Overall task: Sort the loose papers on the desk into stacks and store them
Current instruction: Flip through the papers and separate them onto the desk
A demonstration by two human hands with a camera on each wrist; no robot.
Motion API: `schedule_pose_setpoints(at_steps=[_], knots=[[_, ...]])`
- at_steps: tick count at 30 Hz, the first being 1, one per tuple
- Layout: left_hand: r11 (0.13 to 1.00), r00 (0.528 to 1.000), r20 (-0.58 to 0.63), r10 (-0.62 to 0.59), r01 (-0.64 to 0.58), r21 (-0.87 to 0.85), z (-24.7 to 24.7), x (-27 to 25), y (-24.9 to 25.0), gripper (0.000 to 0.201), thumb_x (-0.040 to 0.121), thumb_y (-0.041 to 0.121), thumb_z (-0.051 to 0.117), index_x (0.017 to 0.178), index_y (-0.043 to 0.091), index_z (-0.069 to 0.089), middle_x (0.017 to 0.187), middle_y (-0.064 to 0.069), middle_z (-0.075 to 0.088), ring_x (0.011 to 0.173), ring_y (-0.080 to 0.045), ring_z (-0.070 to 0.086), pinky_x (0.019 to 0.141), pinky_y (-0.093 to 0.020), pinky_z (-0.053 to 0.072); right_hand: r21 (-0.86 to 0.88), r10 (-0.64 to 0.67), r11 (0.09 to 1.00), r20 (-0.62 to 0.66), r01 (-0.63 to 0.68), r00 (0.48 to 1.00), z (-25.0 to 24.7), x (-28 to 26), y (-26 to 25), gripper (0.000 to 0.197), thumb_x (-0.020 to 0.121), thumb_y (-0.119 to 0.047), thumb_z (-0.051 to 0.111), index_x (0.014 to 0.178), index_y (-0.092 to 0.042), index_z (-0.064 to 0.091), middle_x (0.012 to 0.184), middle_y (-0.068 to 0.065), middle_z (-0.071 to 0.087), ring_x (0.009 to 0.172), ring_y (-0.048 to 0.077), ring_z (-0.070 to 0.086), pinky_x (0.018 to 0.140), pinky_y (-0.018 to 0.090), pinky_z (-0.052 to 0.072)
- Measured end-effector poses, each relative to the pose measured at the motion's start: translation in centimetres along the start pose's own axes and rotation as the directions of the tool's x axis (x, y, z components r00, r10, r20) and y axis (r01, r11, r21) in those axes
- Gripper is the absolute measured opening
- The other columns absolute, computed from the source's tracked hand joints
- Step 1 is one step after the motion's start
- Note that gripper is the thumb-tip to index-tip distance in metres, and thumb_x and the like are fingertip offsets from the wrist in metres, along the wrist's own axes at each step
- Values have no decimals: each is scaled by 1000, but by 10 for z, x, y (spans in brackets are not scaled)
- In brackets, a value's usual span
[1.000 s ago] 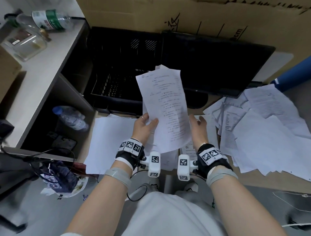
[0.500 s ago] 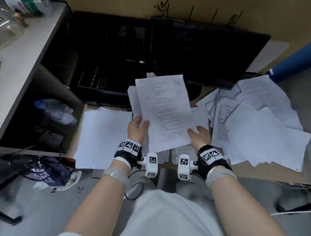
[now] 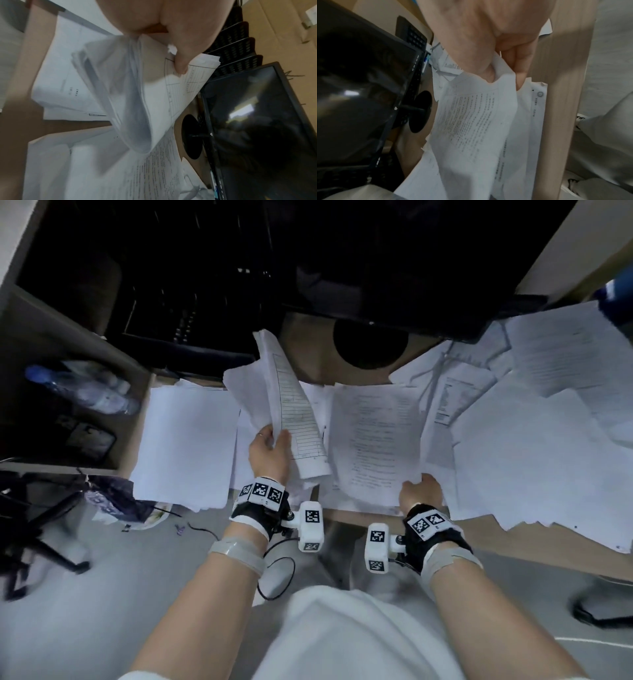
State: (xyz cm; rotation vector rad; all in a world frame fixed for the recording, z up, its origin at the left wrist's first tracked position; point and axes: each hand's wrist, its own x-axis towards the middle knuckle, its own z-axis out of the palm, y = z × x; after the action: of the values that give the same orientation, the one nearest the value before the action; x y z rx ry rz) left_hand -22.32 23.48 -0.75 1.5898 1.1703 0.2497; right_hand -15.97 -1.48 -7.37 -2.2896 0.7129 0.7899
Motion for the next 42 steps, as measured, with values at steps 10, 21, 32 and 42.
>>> schedule_pose_setpoints(at_steps=[10, 21, 32, 42], knots=[[999, 998, -62, -23, 20, -41, 15, -36, -1, 26, 89, 25, 59, 109, 14, 71, 101, 3, 77, 97, -18, 71, 94, -40, 56, -36, -82, 995, 205, 91, 975, -16, 20, -8, 44, 83, -19, 60, 125, -6, 50, 118, 16, 66, 99, 36, 63, 85, 38, 52], [990, 997, 72, -33, 42, -135, 29, -54, 15, 26, 101, 22, 51, 92, 7, 71, 94, -7, 75, 86, -20, 66, 86, -41, 55, 280, -487, 873, 464, 400, 740, -44, -15, -76, 62, 91, -27, 69, 146, -16, 44, 149, 3, 46, 134, 20, 46, 104, 29, 38], [972, 985, 174, 2, 39, -231, 16, -34, 28, 25, 107, 26, 45, 104, 21, 69, 92, 2, 75, 78, -5, 71, 63, -22, 54, 344, -619, 748, 670, 567, 410, -28, -51, -120, 99, 61, -45, 90, 147, -37, 41, 155, -15, 36, 136, 5, 42, 117, 32, 33], [964, 973, 231, 11, 51, -261, -8, -4, 34, 18, 103, 20, 53, 104, 11, 69, 92, -1, 74, 76, -4, 69, 65, -18, 52, 338, -598, 779, 653, 528, 465, -5, -66, -137, 118, 56, -40, 94, 154, -34, 27, 146, -14, 46, 130, 4, 48, 112, 33, 41]])
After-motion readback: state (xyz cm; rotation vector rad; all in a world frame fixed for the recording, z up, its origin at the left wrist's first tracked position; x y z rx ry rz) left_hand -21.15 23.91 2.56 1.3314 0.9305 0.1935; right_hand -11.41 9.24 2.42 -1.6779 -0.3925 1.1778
